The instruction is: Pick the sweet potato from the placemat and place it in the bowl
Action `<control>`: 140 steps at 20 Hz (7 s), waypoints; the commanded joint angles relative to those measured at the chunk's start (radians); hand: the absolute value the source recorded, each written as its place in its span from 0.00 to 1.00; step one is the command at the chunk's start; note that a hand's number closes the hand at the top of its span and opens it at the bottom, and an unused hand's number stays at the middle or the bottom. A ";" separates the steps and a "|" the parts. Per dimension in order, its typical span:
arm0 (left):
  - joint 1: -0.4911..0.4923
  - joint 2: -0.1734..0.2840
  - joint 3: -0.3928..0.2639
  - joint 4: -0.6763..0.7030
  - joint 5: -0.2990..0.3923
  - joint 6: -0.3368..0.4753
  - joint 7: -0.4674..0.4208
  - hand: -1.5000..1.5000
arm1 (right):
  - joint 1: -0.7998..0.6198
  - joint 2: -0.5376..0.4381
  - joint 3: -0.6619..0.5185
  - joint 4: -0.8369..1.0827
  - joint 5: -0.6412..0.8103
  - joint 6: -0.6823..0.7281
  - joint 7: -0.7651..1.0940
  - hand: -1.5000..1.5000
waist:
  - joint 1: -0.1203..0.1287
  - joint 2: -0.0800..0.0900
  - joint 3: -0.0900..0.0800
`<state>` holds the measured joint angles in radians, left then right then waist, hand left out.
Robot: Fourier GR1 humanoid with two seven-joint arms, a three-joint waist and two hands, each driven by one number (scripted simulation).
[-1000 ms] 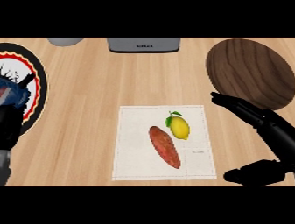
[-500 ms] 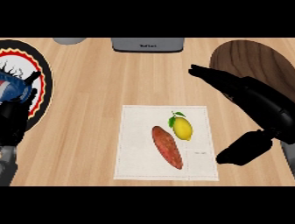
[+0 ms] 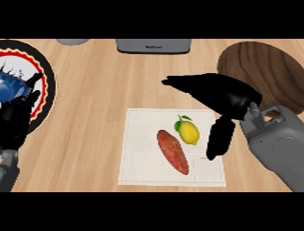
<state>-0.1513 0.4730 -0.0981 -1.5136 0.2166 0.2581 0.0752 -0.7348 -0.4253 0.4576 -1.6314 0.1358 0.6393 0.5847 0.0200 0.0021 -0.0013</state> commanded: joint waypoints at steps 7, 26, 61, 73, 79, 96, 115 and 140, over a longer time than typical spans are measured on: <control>-0.019 -0.021 0.040 0.030 -0.026 -0.013 0.015 0.50 | -0.047 0.121 0.102 0.170 0.044 0.193 0.063 0.00 | -0.011 -0.001 0.001; 0.060 -0.073 0.101 -0.094 -0.088 -0.073 0.063 0.50 | 0.113 0.215 0.150 0.215 0.455 0.094 -0.151 0.00 | -0.012 -0.003 0.001; 0.020 -0.186 0.182 -0.063 -0.204 -0.169 0.072 0.50 | 0.155 0.423 0.133 0.571 0.739 -0.150 -0.406 1.00 | -0.007 0.000 0.001; 0.051 -0.187 0.209 -0.021 -0.200 -0.199 0.007 0.50 | 0.163 0.333 -0.152 0.429 0.877 -0.343 -0.257 1.00 | -0.022 -0.003 0.001; 0.023 -0.183 0.222 -0.029 -0.210 -0.172 0.047 0.50 | 0.171 0.270 -0.187 0.086 0.933 -0.369 -0.141 1.00 | -0.046 -0.011 0.001; 0.026 -0.191 0.236 -0.079 -0.209 -0.202 0.092 0.50 | 0.077 0.207 -0.579 -0.069 0.748 -0.348 -0.106 1.00 | -0.015 -0.002 0.001; -0.033 -0.224 0.218 -0.011 -0.238 -0.208 0.048 0.50 | -0.099 -0.015 -0.644 0.917 0.876 -0.641 -0.521 1.00 | 0.017 0.013 -0.001; 0.004 -0.221 0.238 -0.053 -0.242 -0.212 0.045 0.50 | -0.121 -0.344 -1.266 1.361 0.240 -0.319 -0.943 0.00 | 0.008 0.013 0.005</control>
<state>-0.1635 0.2542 0.1356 -1.5591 -0.0211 0.0425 0.1348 -0.9177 -0.6640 -0.7639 -0.3160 0.4204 0.2211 -0.3224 0.0258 0.0131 0.0031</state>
